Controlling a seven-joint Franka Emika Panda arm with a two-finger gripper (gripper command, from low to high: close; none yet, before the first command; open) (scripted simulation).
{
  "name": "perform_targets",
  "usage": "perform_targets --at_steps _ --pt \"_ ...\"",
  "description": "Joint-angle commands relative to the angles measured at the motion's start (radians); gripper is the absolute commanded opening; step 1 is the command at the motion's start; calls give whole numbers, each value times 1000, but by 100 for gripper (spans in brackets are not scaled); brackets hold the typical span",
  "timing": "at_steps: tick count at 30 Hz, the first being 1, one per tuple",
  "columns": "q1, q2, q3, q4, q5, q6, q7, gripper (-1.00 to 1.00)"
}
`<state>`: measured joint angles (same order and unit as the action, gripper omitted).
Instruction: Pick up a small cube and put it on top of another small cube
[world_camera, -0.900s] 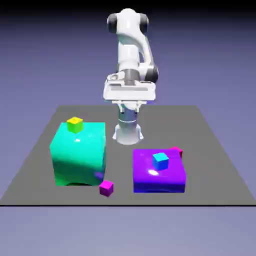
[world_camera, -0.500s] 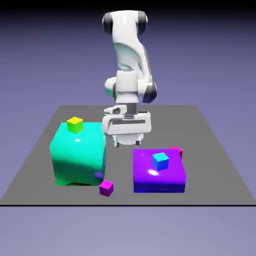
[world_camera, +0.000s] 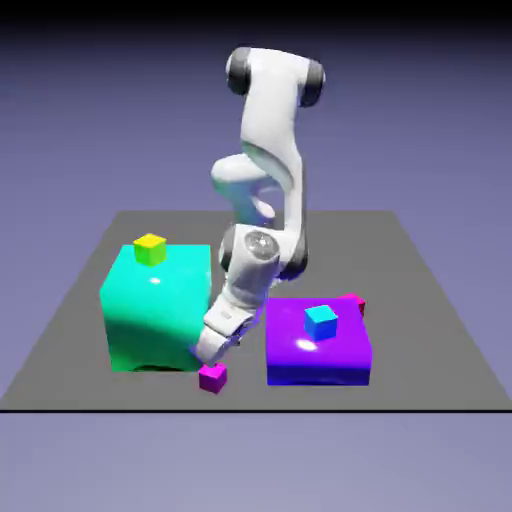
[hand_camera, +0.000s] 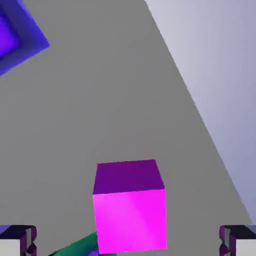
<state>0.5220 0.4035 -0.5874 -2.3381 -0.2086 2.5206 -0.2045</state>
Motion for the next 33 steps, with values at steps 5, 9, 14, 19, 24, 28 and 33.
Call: perform_targets --at_steps 5,9,14,19,24,28,33 --pt "-91 171 73 13 56 160 -27 0" --pt "-53 99 42 8 32 93 -15 -100" --pt "-8 -61 42 51 -53 -61 25 -100" --pt "-132 -232 74 90 -82 -277 187 -100" --pt "-276 -395 83 103 -80 -494 365 -100" --pt "-392 -526 90 112 -78 -668 508 -100" --pt "-536 -690 99 125 -76 -885 686 -100"
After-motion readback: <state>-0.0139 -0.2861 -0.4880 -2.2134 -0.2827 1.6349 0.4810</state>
